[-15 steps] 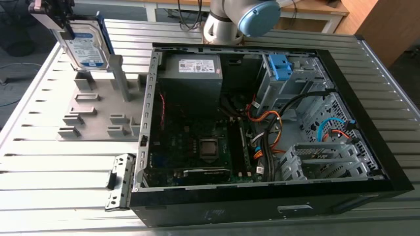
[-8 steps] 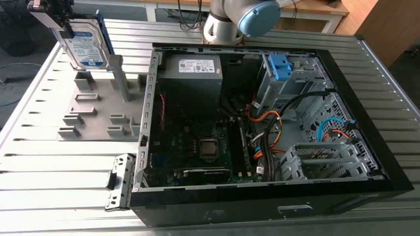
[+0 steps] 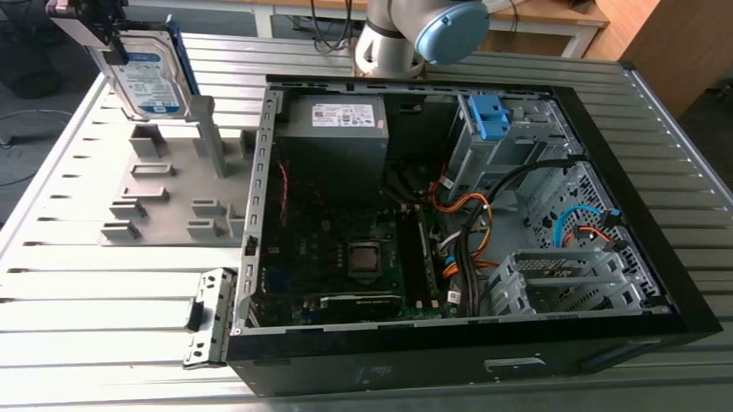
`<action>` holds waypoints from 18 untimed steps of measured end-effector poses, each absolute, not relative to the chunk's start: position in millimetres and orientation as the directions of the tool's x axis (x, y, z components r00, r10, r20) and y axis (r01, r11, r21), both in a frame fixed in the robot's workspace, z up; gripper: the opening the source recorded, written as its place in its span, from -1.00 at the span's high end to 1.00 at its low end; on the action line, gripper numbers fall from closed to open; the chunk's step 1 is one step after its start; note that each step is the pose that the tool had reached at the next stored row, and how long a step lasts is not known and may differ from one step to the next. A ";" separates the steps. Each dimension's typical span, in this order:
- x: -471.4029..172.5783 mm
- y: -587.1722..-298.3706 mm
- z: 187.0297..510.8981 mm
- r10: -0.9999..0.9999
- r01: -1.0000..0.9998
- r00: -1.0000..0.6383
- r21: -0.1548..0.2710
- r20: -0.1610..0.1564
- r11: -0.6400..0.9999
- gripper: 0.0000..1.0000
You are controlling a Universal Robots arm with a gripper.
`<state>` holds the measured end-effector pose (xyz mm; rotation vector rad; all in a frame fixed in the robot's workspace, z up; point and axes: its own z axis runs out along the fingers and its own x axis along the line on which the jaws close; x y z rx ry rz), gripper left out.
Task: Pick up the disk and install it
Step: 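Pick up the disk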
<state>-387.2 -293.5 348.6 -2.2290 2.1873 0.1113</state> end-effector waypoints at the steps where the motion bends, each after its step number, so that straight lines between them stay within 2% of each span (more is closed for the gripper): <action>1: -387.2 -293.5 349.0 -0.998 -0.999 0.018 0.038 -0.062 -0.020 0.27; 18: -387.2 -293.5 355.9 -0.998 -0.999 0.018 0.038 -0.062 -0.020 0.27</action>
